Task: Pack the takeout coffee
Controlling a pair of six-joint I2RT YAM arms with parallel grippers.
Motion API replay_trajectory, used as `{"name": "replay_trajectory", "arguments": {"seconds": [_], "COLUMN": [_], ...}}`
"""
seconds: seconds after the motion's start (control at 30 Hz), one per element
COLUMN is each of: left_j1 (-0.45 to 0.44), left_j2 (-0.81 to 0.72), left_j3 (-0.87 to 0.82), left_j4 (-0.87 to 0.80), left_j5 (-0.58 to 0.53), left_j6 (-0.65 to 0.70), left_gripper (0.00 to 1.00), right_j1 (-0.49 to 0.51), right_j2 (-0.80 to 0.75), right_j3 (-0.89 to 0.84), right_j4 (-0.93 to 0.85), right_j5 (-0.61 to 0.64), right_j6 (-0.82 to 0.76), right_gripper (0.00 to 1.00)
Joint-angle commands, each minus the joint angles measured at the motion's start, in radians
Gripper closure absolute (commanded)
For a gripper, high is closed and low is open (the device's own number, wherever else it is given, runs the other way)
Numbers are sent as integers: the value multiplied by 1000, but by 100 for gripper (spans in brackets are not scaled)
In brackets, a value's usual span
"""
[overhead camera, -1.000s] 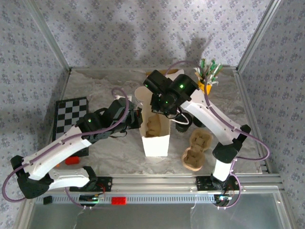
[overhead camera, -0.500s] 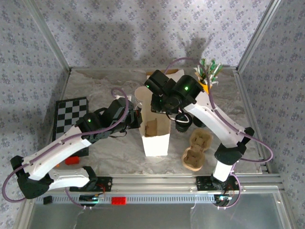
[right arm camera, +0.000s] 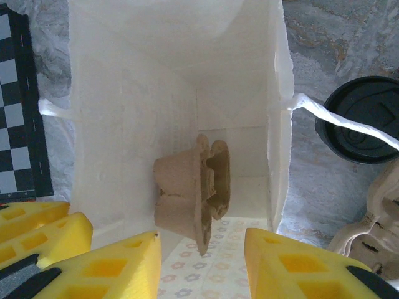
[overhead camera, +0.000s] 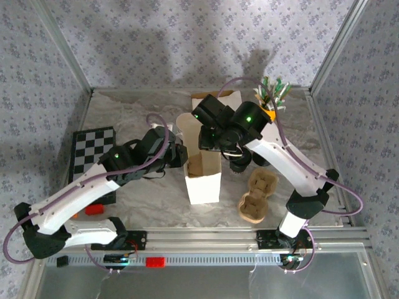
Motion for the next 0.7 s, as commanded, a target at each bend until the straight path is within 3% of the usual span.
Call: {"name": "replay_trajectory", "arguments": {"seconds": [0.0, 0.4, 0.67], "left_j1": [3, 3, 1], "left_j2": [24, 41, 31], "left_j3": [53, 62, 71], "left_j4": [-30, -28, -46], "left_j5": [8, 23, 10], "left_j6": [29, 30, 29], "left_gripper": [77, 95, 100], "right_j1": [8, 5, -4], "right_j2": [-30, -53, -65], "right_j3": [-31, -100, -110], "right_j4": [-11, 6, 10], "right_j5": [6, -39, -35], "right_j6": [-10, -15, -25], "right_gripper": [59, 58, 58]}}
